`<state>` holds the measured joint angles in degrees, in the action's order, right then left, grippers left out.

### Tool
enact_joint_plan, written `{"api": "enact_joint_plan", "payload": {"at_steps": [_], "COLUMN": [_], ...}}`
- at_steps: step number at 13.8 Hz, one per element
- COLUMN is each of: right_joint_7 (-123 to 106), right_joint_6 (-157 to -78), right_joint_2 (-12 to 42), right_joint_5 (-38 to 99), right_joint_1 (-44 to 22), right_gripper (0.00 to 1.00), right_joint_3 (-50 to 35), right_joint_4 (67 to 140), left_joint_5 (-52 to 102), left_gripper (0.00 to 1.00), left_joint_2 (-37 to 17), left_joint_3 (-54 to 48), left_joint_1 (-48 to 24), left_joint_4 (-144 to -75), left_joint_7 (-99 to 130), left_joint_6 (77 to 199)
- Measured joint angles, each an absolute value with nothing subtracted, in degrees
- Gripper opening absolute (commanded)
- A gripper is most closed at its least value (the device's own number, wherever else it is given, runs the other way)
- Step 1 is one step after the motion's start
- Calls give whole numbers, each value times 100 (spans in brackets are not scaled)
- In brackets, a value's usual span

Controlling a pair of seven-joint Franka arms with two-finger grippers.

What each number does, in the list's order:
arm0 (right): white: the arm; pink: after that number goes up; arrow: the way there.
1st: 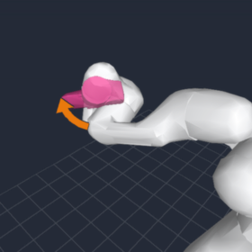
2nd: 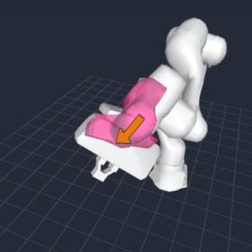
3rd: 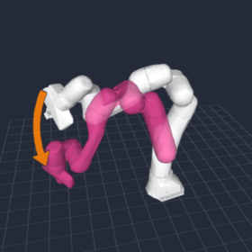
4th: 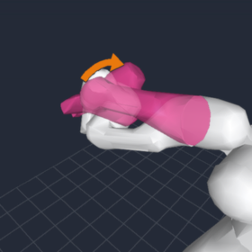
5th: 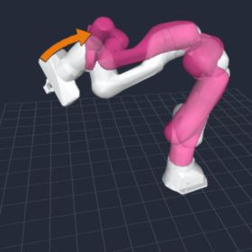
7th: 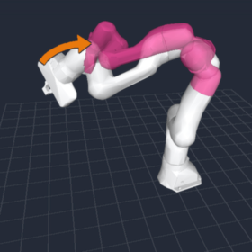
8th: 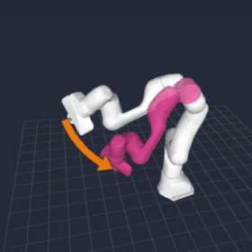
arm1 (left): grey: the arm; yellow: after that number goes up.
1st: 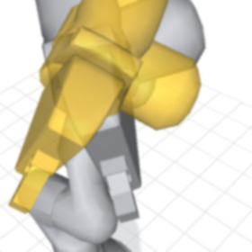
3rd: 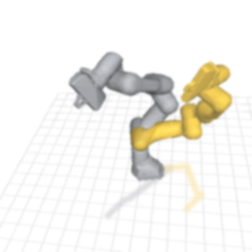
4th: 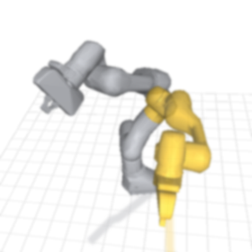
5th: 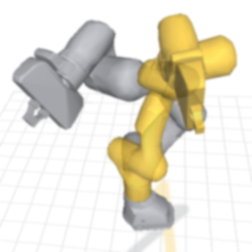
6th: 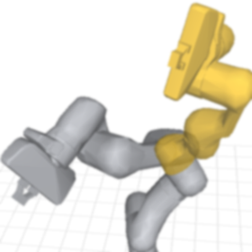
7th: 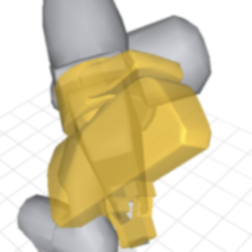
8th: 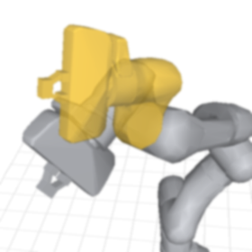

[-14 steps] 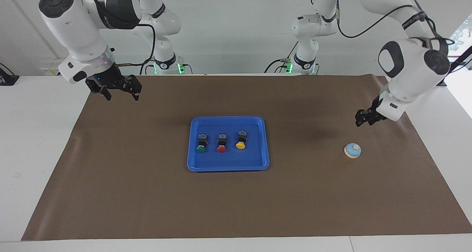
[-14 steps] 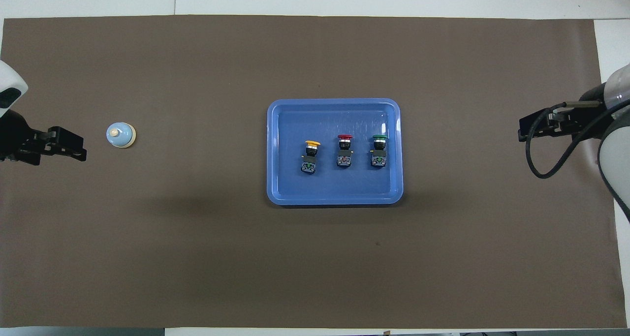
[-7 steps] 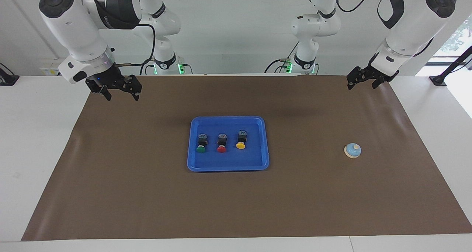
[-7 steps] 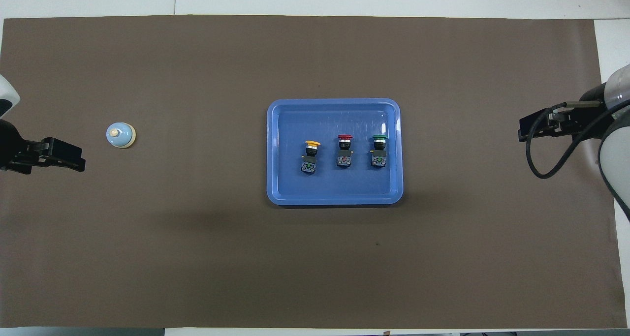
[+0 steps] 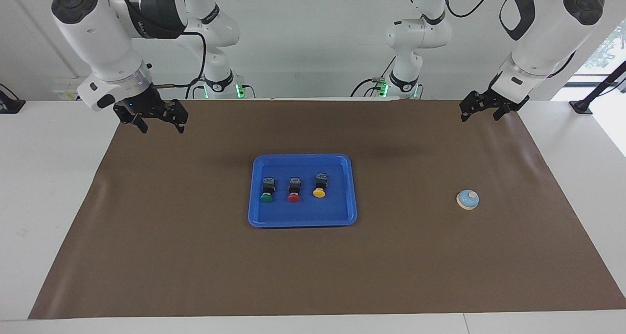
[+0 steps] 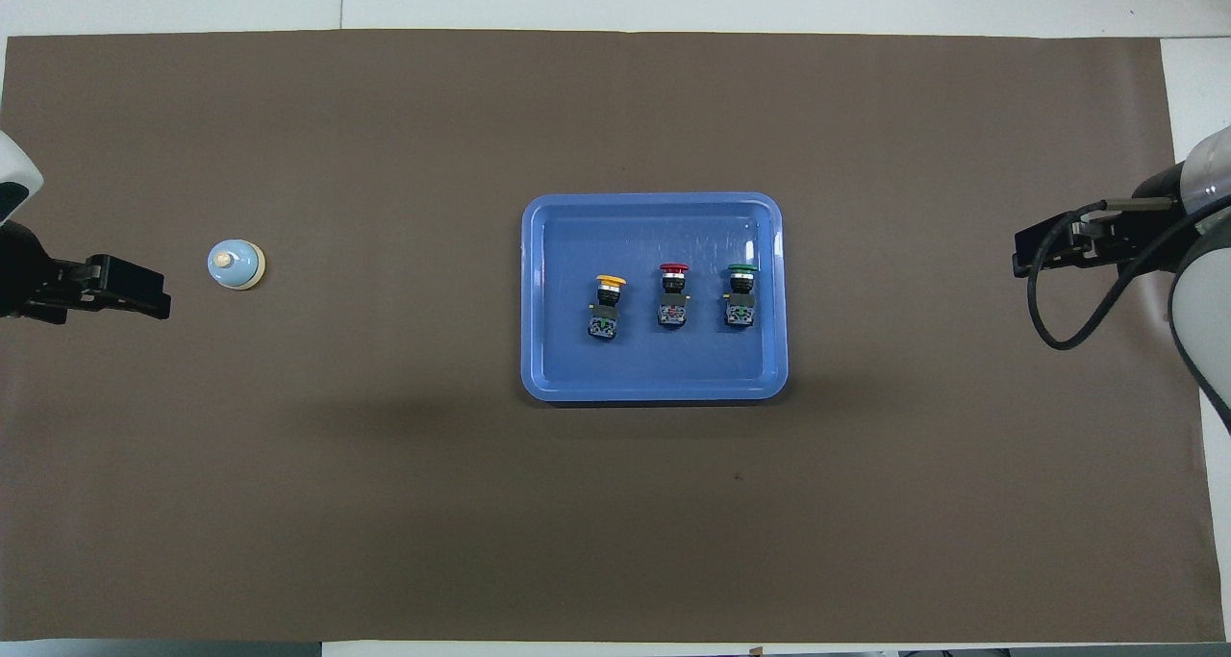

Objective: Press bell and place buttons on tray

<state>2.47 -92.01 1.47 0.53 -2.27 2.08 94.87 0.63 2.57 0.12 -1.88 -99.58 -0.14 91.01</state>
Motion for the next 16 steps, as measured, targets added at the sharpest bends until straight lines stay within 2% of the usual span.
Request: {"api": "enact_joint_plan", "payload": {"at_steps": [6,11,16], "right_joint_7": [247,247,247], "right_joint_6": [-9201,-9201,-9201], "right_joint_2": [147,147,147], "right_joint_5": [53,53,53], "right_joint_1": [-227,-227,-227], "right_gripper": [100,100,100], "right_joint_3": [208,208,208], "right_joint_4": [9487,9487,9487], "left_joint_5": [63,63,63], "left_gripper": [100,100,100], "left_joint_2": [218,-86,-157], "left_joint_3": [-8,-12,-26], "left_joint_1": [-188,-189,-195], "left_joint_4": [-9891,-9201,-9144], "left_joint_7": [-14,-14,-17], "left_joint_6": [9156,8847,8811]}}
